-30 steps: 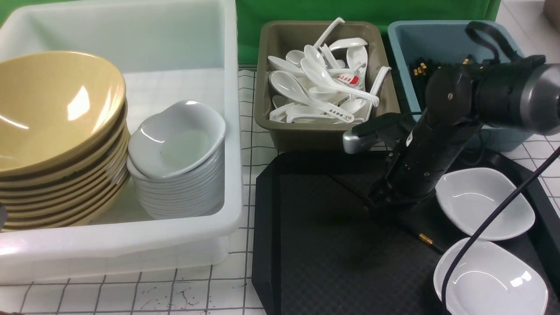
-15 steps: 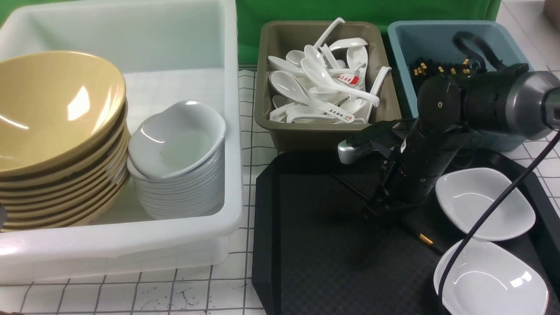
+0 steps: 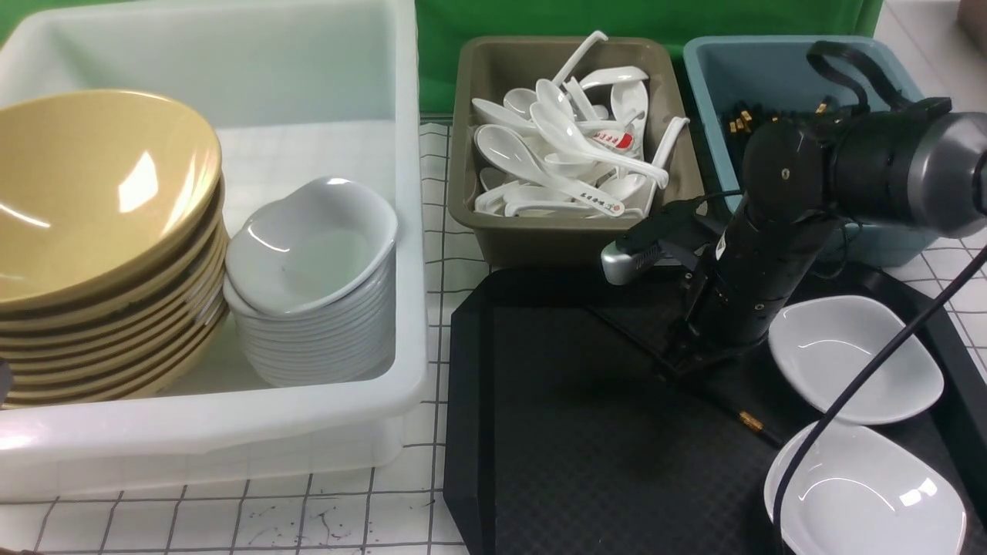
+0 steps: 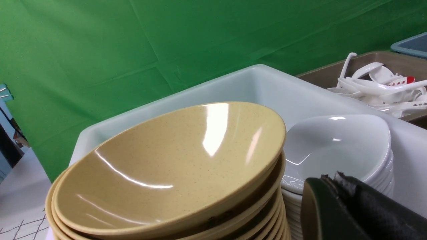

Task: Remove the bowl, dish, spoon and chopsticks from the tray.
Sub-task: Use the right arm to grab a chopstick, then use the right arm to put a chopstick into the small storage box on the right, then use the right arm to grab the plate, then use the right arm to put the plate into the large storage box on the left, then use the right arm to grab the plate

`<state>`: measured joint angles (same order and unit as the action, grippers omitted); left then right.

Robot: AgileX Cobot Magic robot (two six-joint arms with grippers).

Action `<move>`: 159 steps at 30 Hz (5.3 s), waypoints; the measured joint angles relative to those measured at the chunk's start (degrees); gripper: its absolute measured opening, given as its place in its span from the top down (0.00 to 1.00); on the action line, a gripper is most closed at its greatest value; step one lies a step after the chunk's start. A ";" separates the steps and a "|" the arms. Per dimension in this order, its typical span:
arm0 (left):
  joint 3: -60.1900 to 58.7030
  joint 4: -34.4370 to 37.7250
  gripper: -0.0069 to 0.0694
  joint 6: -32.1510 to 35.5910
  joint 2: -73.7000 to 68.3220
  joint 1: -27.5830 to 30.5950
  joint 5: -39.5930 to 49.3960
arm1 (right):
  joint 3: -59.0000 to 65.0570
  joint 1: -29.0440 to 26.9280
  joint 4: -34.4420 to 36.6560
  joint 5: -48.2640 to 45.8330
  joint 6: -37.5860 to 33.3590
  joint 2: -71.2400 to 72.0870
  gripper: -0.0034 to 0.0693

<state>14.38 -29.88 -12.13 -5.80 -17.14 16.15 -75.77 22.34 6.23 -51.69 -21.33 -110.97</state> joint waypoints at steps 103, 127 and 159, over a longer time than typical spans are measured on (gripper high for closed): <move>0.00 -1.44 0.93 -2.57 0.00 0.00 -0.08 | 15.59 -14.07 23.07 -11.45 -9.87 21.29 0.84; 0.00 -1.49 0.93 -2.62 0.00 0.00 0.60 | -29.05 12.17 25.68 11.28 5.42 -3.68 0.81; 0.00 -1.43 0.93 -3.24 0.00 0.00 -0.55 | 11.98 -14.79 4.37 5.36 10.32 11.53 0.64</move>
<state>14.38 -31.30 -15.37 -5.80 -17.14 15.60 -63.79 7.55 10.60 -46.33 -11.01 -99.44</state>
